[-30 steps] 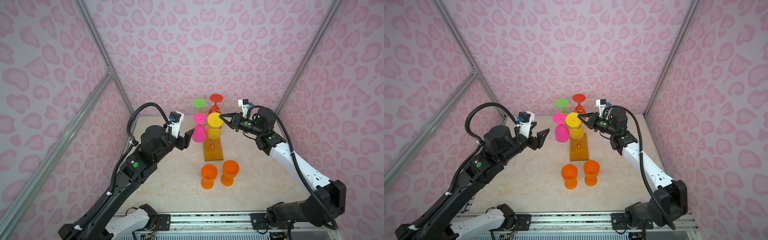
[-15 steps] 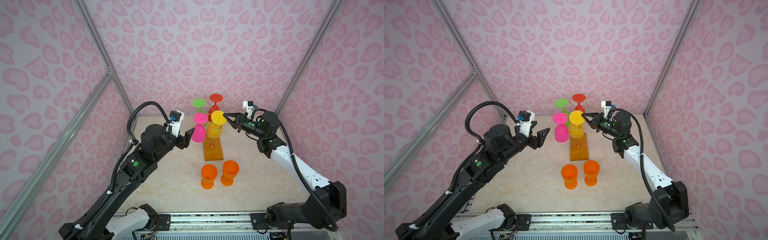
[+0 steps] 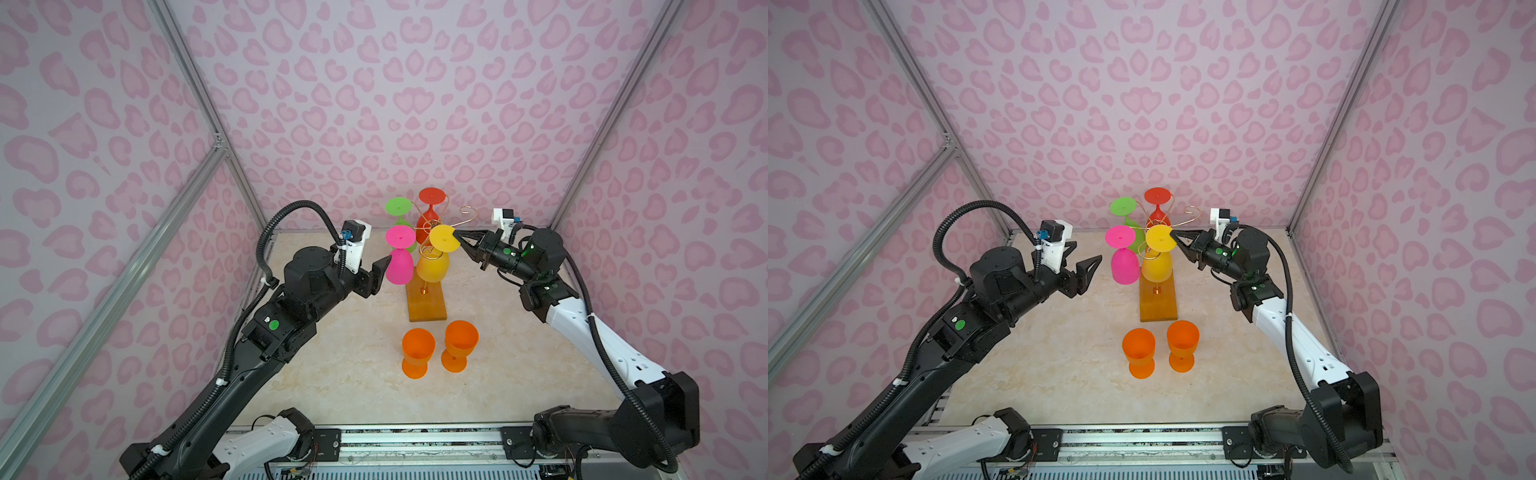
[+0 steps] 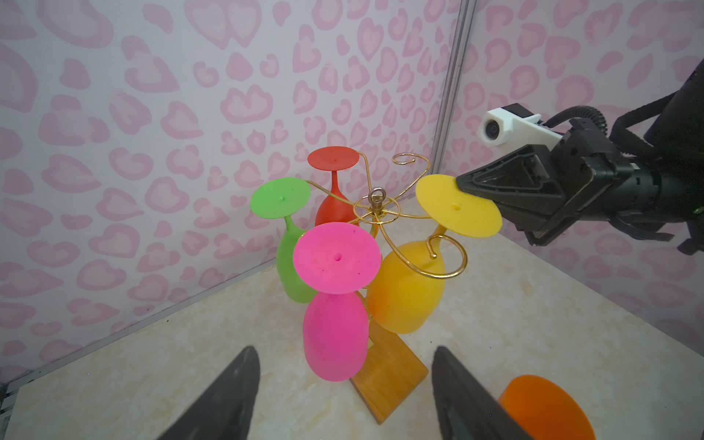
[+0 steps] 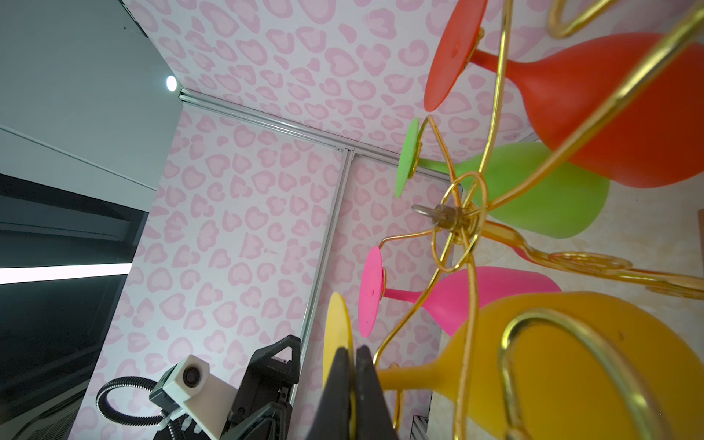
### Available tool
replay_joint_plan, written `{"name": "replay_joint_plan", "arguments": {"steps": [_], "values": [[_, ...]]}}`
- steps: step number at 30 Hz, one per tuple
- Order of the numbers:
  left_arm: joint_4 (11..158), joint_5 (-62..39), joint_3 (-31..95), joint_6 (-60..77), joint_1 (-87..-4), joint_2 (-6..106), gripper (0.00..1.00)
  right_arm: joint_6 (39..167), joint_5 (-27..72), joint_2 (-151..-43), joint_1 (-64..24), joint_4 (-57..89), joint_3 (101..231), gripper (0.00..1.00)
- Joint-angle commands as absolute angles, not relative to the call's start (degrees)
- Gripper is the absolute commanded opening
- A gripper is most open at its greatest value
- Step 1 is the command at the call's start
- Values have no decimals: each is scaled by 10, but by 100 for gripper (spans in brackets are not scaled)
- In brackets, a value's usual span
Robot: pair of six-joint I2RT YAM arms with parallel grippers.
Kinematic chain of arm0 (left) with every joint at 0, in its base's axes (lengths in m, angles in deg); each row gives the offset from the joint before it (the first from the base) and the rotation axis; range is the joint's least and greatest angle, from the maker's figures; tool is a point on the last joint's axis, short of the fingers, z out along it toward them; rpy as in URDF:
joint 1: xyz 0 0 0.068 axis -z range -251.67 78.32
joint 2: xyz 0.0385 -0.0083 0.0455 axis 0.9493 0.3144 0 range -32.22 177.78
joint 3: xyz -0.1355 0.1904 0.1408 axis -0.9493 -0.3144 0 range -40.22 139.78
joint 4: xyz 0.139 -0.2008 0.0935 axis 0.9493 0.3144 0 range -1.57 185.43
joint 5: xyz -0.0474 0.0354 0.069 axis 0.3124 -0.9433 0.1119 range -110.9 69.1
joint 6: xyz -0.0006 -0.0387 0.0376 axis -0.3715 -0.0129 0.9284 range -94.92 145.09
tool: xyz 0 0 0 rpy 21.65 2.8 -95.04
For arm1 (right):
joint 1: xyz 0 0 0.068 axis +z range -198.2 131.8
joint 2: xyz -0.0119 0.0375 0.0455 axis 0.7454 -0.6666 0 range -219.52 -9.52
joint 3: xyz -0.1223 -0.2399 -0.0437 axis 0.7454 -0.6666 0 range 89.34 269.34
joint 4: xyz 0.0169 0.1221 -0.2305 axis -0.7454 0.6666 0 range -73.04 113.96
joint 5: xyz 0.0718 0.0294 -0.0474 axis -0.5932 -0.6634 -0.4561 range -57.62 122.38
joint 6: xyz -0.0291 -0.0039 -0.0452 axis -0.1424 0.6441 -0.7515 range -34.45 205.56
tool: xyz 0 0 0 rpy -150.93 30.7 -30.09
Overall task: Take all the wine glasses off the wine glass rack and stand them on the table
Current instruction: 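Pull the yellow glass off the rack hook with the right gripper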
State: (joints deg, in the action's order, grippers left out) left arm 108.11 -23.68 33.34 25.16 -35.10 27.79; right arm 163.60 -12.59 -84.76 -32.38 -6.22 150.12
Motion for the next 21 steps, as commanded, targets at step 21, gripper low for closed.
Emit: {"name": "replay_joint_plan", "arguments": {"steps": [21], "values": [[1072, -224, 356, 252, -353, 294, 73, 1623, -171, -699, -378, 6, 1458, 0]]}}
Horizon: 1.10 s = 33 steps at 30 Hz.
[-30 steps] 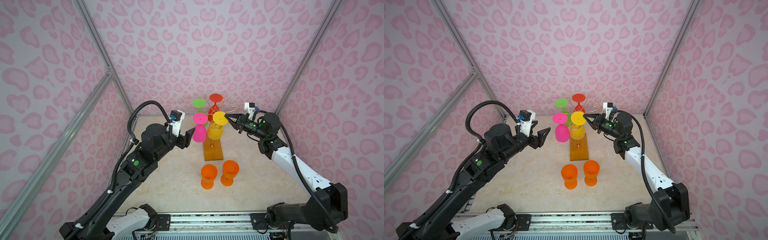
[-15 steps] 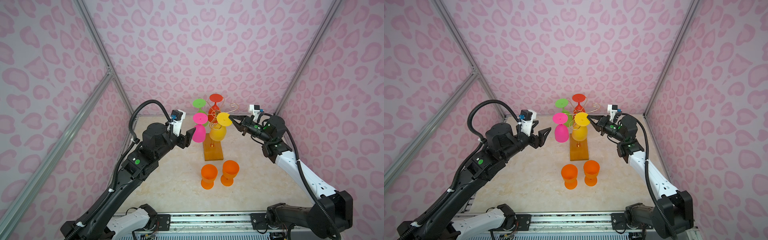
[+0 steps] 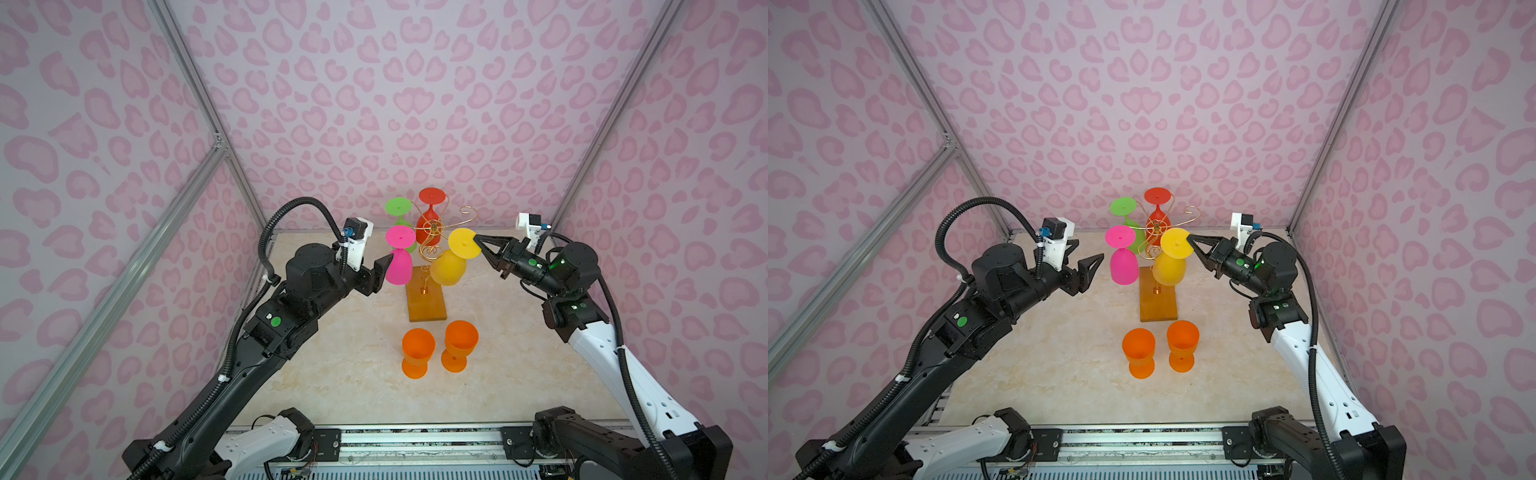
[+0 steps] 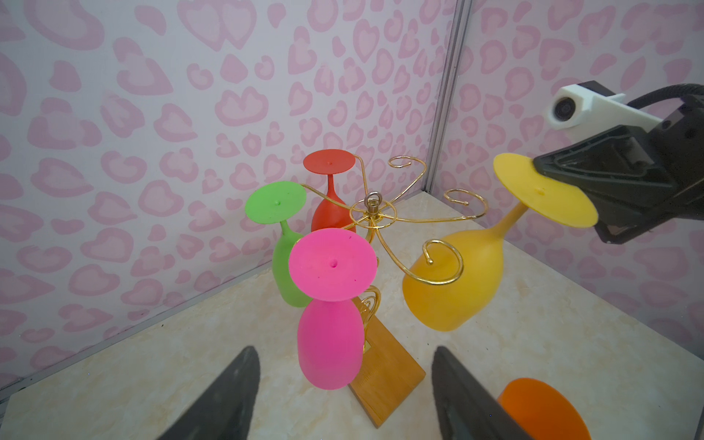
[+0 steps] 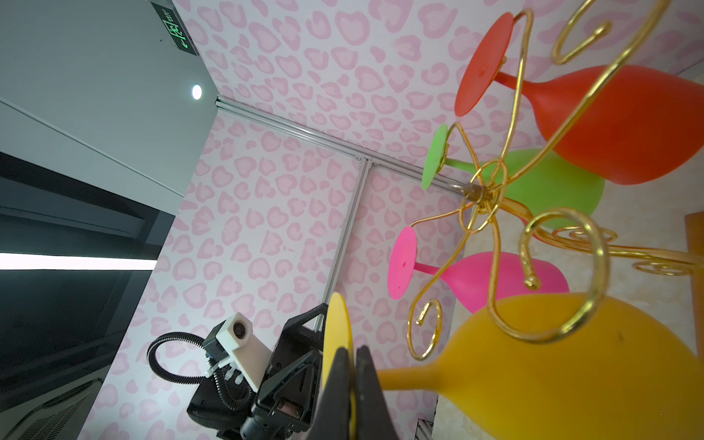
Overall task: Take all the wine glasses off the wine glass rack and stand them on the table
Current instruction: 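Pull the yellow glass off the rack hook with the right gripper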
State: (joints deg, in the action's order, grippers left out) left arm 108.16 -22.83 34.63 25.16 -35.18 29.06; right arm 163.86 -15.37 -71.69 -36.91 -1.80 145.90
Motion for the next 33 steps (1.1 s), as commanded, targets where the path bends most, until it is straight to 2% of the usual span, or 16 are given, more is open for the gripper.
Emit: {"name": "replay_joint_plan", "arguments": {"steps": [1, 12, 24, 33], "values": [[1072, -224, 357, 252, -352, 296, 73, 1621, -174, -687, -385, 18, 1457, 0], [1065, -214, 365, 251, -353, 309, 73, 1644, -228, -608, -481, 50, 1489, 0], [1049, -177, 365, 228, -361, 326, 74, 1661, -240, -614, -501, 3, 1574, 0], [946, 14, 354, 132, -426, 342, 75, 1701, -196, -616, -498, -115, 1559, 0]]}}
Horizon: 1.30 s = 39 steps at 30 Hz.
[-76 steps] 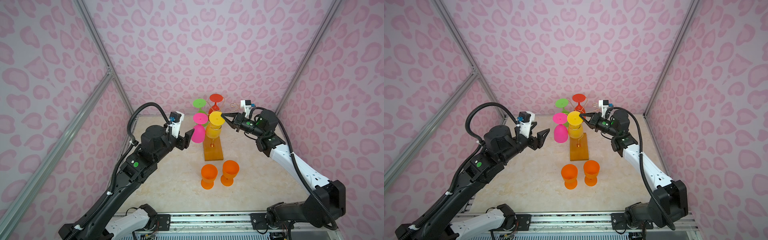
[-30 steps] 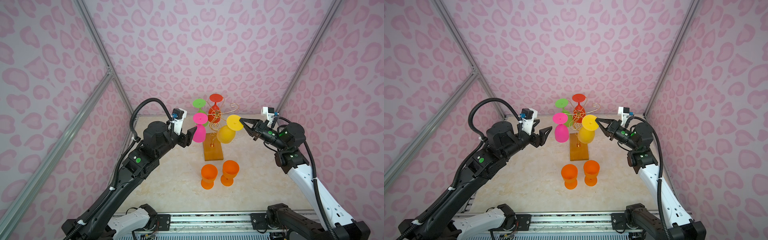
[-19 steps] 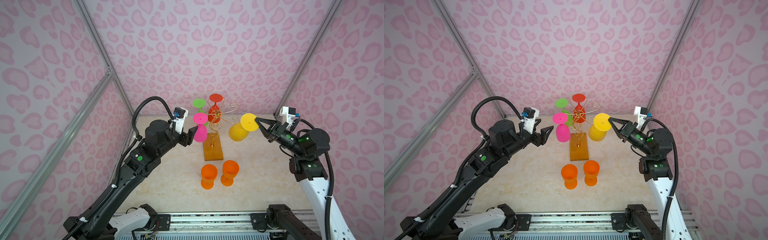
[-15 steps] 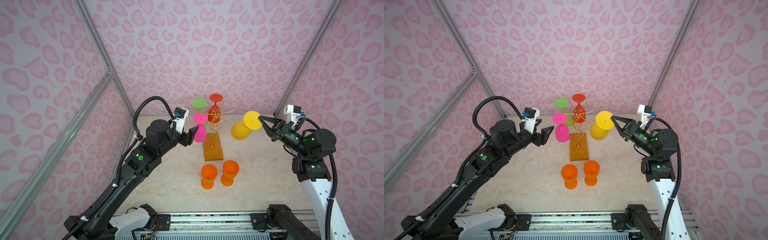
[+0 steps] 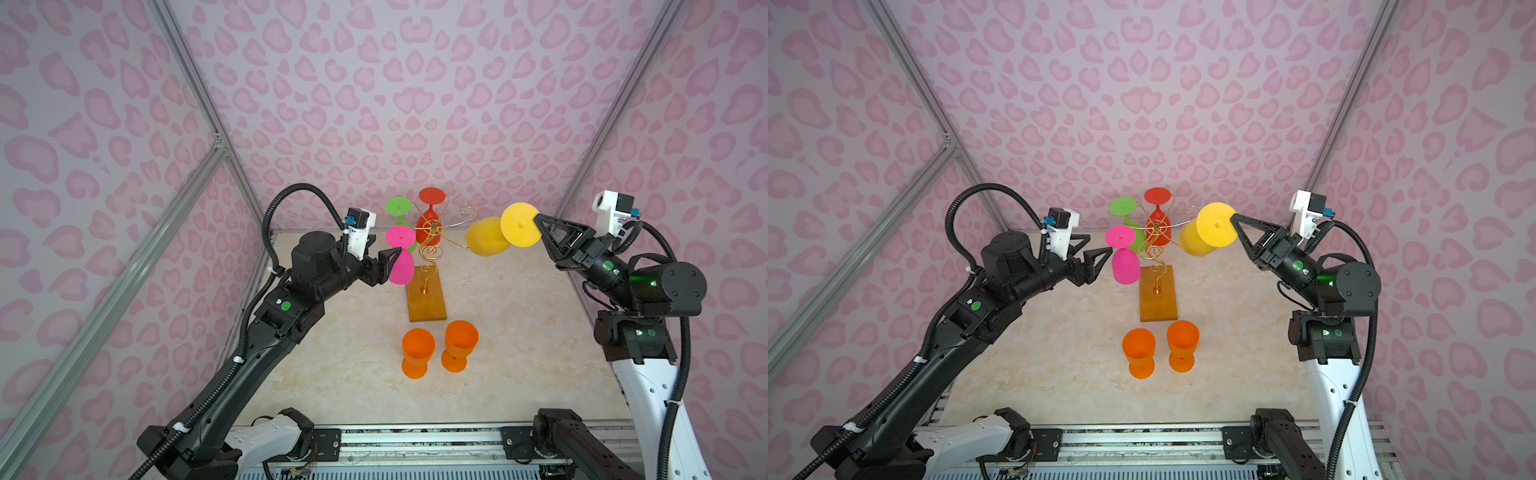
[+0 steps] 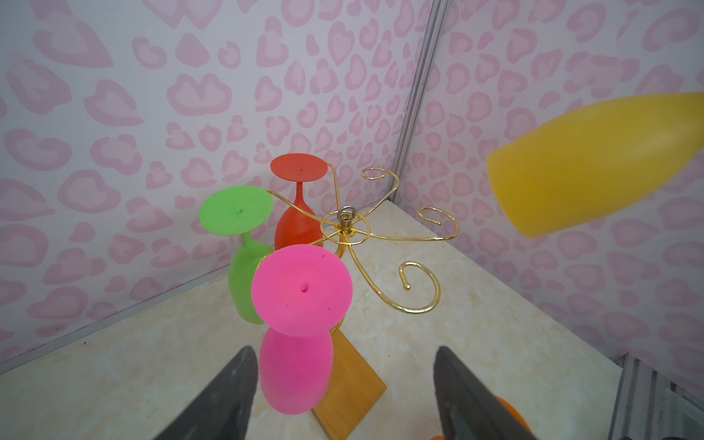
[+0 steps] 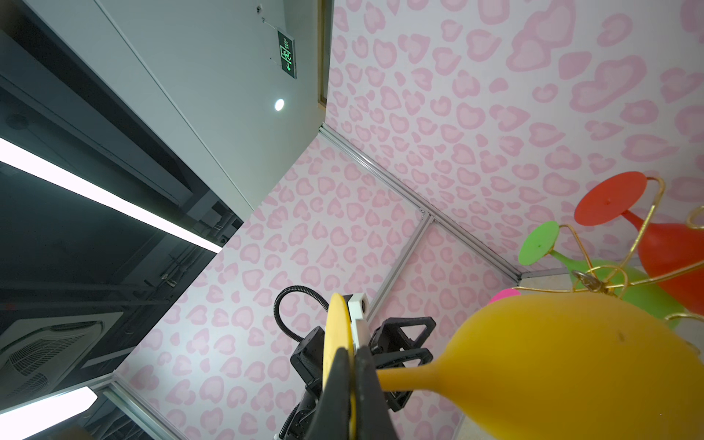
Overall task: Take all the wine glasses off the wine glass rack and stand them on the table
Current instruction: 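Pull the yellow glass off the rack hook with the right gripper, then bring the yellow glass toward the left gripper while the left gripper grasps its bowl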
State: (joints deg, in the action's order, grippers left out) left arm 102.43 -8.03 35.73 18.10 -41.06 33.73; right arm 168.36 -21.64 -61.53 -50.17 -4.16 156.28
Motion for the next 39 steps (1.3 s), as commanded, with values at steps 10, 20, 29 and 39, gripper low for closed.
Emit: {"name": "replay_joint_plan", "arguments": {"steps": [10, 20, 29, 39], "values": [[756, 229, 324, 5, -471, 382, 77, 1697, -140, -660, -417, -230, 1536, 0], [600, 362, 315, -116, -474, 447, 76, 1696, -115, -710, -331, -322, 1518, 0], [553, 376, 312, -150, -475, 479, 77, 1715, -104, -739, -294, -384, 1503, 0], [504, 380, 306, -186, -475, 488, 78, 1749, -94, -769, -278, -446, 1485, 0]]}}
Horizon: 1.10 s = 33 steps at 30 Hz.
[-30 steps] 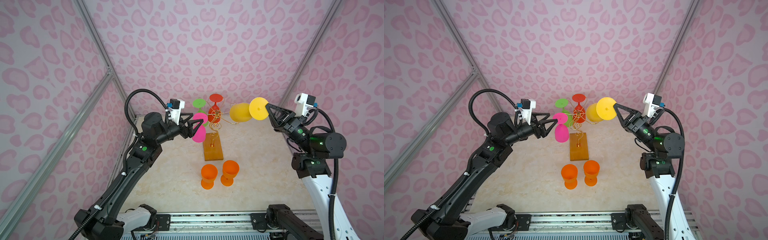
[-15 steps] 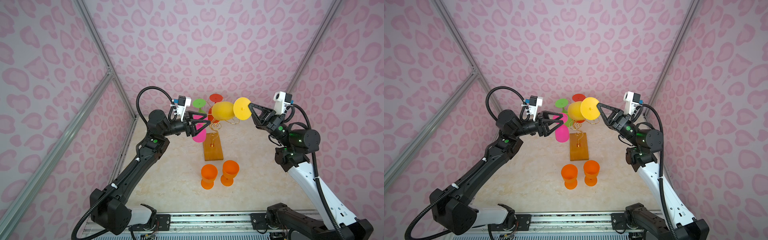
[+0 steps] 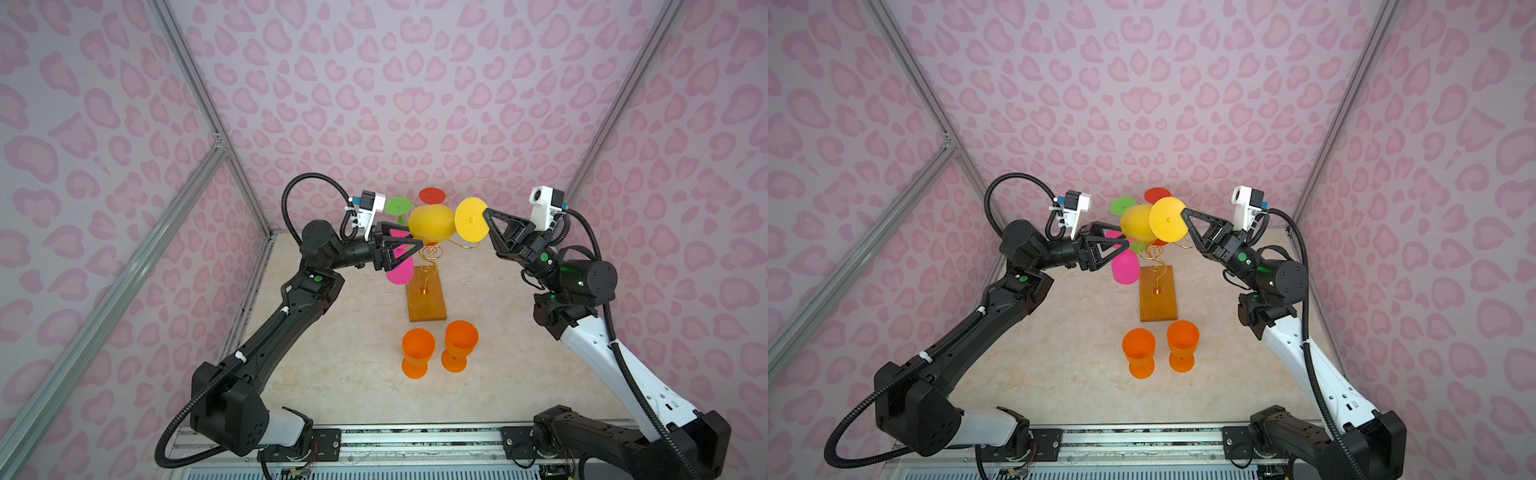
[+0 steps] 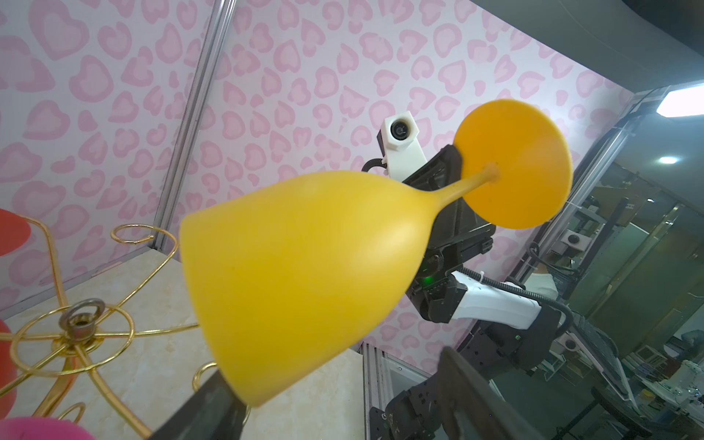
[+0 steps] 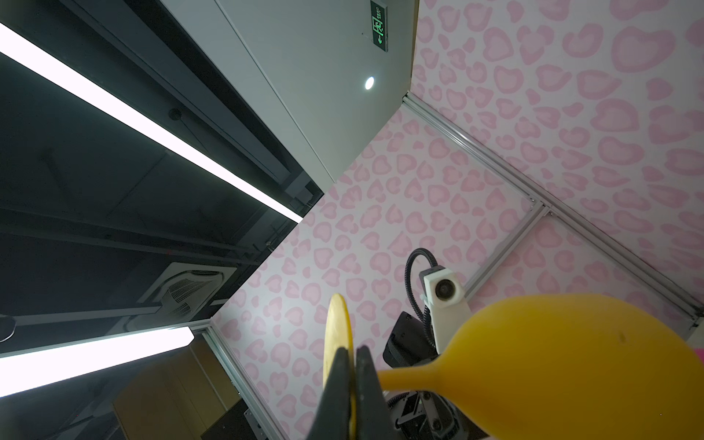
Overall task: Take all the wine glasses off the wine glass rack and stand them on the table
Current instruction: 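Bring the yellow glass toward the left gripper while the left gripper grasps its bowl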
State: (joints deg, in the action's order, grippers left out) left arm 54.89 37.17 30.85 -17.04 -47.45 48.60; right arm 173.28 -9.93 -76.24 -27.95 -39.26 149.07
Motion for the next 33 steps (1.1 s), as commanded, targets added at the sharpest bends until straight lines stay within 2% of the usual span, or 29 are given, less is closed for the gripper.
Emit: {"name": "replay_joint_plan", "arguments": {"steps": [1, 3, 13, 17, 27, 33], "values": [[499, 380, 306, -190, -475, 487, 76, 1755, -91, -773, -277, -456, 1481, 0], [494, 381, 305, -194, -475, 486, 74, 1769, -85, -782, -278, -480, 1473, 0], [462, 383, 292, -211, -475, 460, 43, 1900, -47, -858, -278, -665, 1455, 0], [445, 383, 288, -222, -474, 449, 37, 1937, -34, -882, -278, -722, 1455, 0], [434, 377, 277, -228, -475, 419, 20, 1937, -38, -896, -278, -723, 1452, 0], [430, 373, 272, -232, -474, 410, 15, 1936, -41, -907, -278, -723, 1448, 0]]}}
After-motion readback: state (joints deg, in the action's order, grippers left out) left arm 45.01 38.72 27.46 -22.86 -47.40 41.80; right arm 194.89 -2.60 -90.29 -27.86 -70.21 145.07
